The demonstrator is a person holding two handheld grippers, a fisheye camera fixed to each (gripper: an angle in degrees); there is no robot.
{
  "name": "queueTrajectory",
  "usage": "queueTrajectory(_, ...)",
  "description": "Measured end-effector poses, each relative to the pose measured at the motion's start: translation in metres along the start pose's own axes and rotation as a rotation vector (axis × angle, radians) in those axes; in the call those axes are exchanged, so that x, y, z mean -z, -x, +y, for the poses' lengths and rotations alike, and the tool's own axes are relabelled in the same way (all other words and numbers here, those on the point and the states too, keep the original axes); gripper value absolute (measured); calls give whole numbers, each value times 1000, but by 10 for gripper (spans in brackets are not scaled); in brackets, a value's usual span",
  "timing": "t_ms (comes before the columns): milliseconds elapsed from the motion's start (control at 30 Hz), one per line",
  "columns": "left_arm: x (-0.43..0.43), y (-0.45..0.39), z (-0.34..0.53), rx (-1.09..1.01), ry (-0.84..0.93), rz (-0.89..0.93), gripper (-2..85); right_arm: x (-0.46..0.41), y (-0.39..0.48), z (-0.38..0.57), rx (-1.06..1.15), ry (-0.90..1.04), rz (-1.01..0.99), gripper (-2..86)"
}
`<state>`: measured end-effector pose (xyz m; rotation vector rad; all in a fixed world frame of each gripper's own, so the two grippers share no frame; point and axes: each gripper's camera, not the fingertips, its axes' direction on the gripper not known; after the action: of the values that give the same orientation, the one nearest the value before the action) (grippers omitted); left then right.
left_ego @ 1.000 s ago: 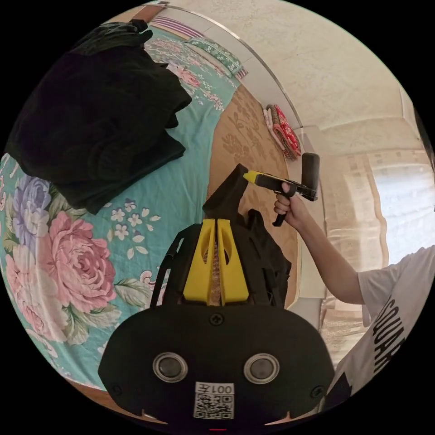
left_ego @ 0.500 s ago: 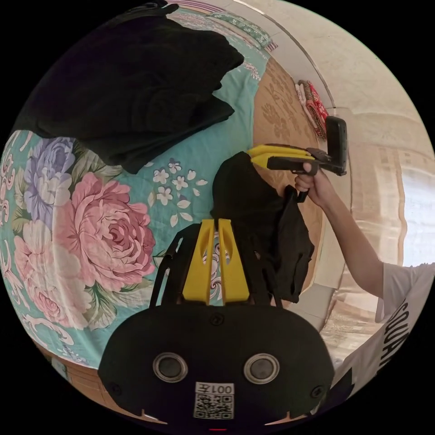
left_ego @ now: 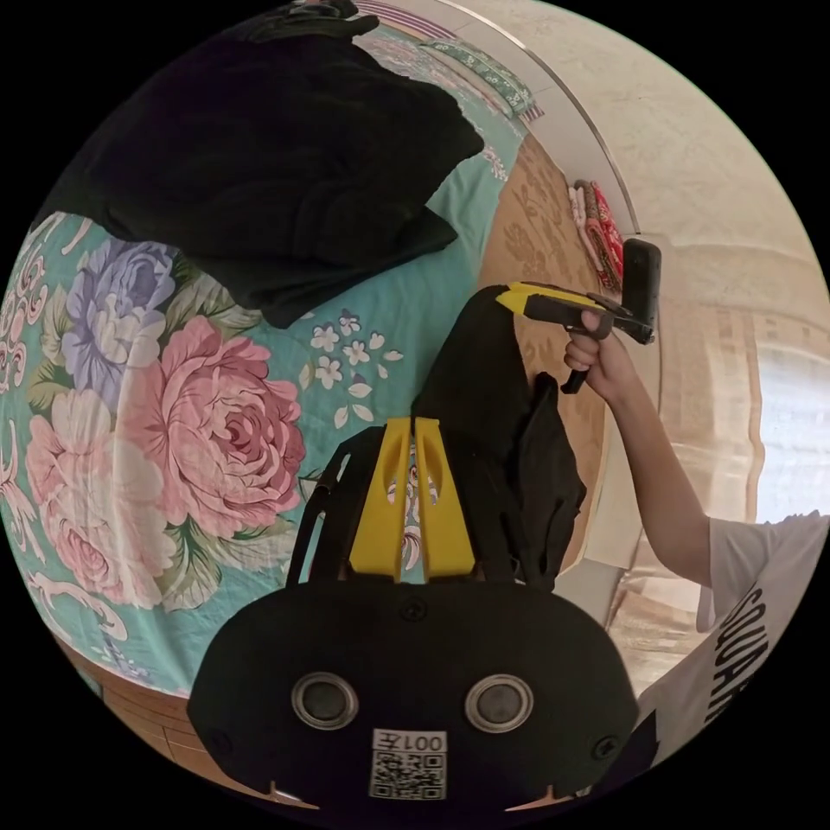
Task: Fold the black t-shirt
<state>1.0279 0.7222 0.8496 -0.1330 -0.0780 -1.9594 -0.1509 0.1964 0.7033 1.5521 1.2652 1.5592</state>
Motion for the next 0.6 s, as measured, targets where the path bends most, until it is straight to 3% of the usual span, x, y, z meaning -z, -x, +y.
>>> queueTrajectory(100, 13, -7, 1, -55, -5, 20, -9, 16, 1, -3, 75, -10, -49, 10)
queueTrajectory(233, 22, -15, 2, -135, -8, -2, -9, 20, -3, -9, 90, -56, 30, 9)
queueTrajectory(400, 11, -5, 0, -90, 37, -54, -9, -18, -34, -30, 33, -31, 90, 6)
queueTrajectory(600, 5, -11, 5, -118, 96, -112, -9, -1, -54, -39, -47, -182, 104, 6)
